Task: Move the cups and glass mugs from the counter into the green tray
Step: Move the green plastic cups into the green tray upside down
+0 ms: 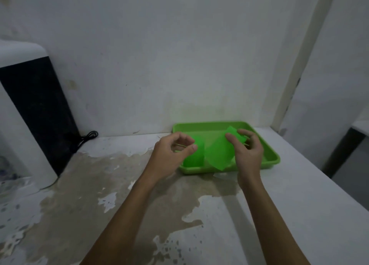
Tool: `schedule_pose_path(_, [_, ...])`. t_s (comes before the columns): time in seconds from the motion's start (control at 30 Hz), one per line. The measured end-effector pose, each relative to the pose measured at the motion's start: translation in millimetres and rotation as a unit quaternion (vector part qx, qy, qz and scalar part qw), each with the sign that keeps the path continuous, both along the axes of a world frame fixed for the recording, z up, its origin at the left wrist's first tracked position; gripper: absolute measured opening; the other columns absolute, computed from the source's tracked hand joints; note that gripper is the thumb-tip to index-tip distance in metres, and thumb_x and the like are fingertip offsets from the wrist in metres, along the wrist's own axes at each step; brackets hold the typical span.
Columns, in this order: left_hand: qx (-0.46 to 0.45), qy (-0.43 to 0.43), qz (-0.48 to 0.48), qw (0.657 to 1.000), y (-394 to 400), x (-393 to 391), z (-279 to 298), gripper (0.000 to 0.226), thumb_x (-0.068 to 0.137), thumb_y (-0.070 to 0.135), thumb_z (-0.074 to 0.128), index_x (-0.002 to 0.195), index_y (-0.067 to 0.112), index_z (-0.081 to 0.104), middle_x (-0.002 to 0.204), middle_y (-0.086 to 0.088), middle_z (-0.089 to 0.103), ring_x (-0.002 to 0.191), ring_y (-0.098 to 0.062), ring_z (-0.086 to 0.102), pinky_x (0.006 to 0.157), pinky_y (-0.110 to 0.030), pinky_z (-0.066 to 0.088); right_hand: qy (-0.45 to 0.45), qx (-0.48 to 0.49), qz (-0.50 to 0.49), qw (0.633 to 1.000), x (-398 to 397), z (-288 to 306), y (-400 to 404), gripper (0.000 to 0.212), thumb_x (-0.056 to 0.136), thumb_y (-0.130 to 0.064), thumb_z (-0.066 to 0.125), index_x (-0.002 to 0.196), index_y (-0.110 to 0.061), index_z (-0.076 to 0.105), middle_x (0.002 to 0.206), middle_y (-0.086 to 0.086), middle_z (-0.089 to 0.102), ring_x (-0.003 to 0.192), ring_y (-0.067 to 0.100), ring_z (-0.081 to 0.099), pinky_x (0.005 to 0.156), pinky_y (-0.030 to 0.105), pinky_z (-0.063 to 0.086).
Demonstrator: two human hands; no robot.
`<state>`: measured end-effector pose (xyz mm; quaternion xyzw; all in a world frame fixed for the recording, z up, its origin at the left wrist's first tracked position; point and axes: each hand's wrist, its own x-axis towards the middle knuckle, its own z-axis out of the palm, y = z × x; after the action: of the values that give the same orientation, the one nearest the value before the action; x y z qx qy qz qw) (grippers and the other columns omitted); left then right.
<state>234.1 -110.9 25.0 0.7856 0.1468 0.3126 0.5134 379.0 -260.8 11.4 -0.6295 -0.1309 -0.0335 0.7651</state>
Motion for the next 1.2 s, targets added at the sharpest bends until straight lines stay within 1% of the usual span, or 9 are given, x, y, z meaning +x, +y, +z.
schedule_pose_path(0.07, [-0.002,0.000,0.001,1.000,2.3,1.7,-3.0,0.009,0.088,0.015,0.079,0.095,0.013,0.075,0.089,0.006,0.076,0.080,-0.004,0.070,0.074,-0.012,0.052,-0.066,-0.055,-0.027,0.996,6.3,0.3,4.4,0.034,0.074,-0.028,0.088,0.101,-0.024,0.069,0.100,-0.004,0.067,0.089,0.016,0.058,0.084,0.044,0.053])
schedule_pose_path(0.17, [-0.005,0.015,0.001,1.000,5.3,2.7,-8.3,0.010,0.088,0.016,0.079,0.096,0.017,0.074,0.093,0.006,0.076,0.081,-0.003,0.071,0.073,-0.013,0.053,-0.159,-0.126,-0.058,0.977,14.1,-1.6,12.9,0.044,0.070,-0.042,0.081,0.107,-0.023,0.068,0.106,0.000,0.069,0.099,0.024,0.063,0.086,0.047,0.054])
schedule_pose_path(0.23, [-0.004,0.024,0.002,1.000,6.6,2.2,-10.6,0.012,0.088,0.016,0.079,0.098,0.019,0.073,0.099,0.004,0.075,0.081,-0.002,0.070,0.073,-0.014,0.055,-0.194,-0.164,-0.062,0.965,18.8,-4.9,20.6,0.046,0.072,-0.041,0.081,0.110,-0.020,0.068,0.109,0.002,0.069,0.103,0.027,0.061,0.088,0.048,0.052])
schedule_pose_path(0.37, [0.005,0.042,-0.004,0.999,6.6,0.8,-12.6,0.016,0.089,0.017,0.078,0.099,0.027,0.071,0.111,0.005,0.073,0.079,0.008,0.068,0.074,-0.012,0.056,-0.215,-0.229,-0.059,0.948,27.0,-19.1,31.2,0.044,0.073,-0.029,0.086,0.112,-0.016,0.068,0.110,0.004,0.070,0.104,0.029,0.059,0.089,0.049,0.051])
schedule_pose_path(0.6, [0.018,0.058,-0.020,0.998,12.0,0.7,-18.3,0.019,0.088,0.020,0.078,0.100,0.032,0.070,0.112,0.010,0.072,0.087,0.001,0.070,0.078,-0.014,0.055,-0.183,-0.277,-0.032,0.943,28.1,-39.6,36.5,0.040,0.075,-0.025,0.086,0.111,-0.017,0.070,0.112,0.005,0.072,0.108,0.030,0.063,0.092,0.047,0.052])
schedule_pose_path(0.87, [0.027,0.069,-0.025,0.997,16.0,-5.2,-16.1,0.016,0.089,0.020,0.077,0.104,0.025,0.072,0.108,0.008,0.073,0.090,-0.004,0.070,0.077,-0.017,0.056,-0.164,-0.277,-0.010,0.947,26.6,-42.6,33.8,0.038,0.078,-0.019,0.085,0.113,-0.013,0.070,0.117,0.008,0.072,0.114,0.028,0.062,0.094,0.037,0.048])
schedule_pose_path(0.97, [0.036,0.064,-0.018,0.997,17.2,-9.1,-12.1,0.016,0.089,0.019,0.077,0.105,0.021,0.074,0.106,0.007,0.074,0.090,-0.005,0.071,0.080,-0.020,0.058,-0.183,-0.282,-0.016,0.942,23.1,-38.4,33.6,0.036,0.080,-0.021,0.083,0.114,-0.013,0.071,0.117,0.007,0.071,0.115,0.026,0.060,0.091,0.030,0.040])
schedule_pose_path(1.07, [0.051,0.058,-0.010,0.997,20.2,-16.6,-7.7,0.015,0.089,0.019,0.077,0.103,0.023,0.074,0.102,0.007,0.075,0.092,-0.010,0.072,0.086,-0.032,0.061,-0.219,-0.252,-0.035,0.942,12.7,-28.3,34.4,0.027,0.081,-0.018,0.081,0.105,-0.013,0.071,0.110,0.006,0.069,0.109,0.025,0.059,0.090,0.029,0.038])
schedule_pose_path(1.2, [0.068,0.047,0.003,0.997,24.9,-34.5,2.2,0.012,0.088,0.018,0.078,0.098,0.025,0.074,0.096,0.006,0.077,0.091,-0.011,0.073,0.088,-0.041,0.061,-0.250,-0.185,-0.012,0.950,-11.5,-6.0,39.4,0.012,0.082,-0.012,0.078,0.091,-0.014,0.071,0.091,0.001,0.067,0.089,0.018,0.061,0.080,0.030,0.047])
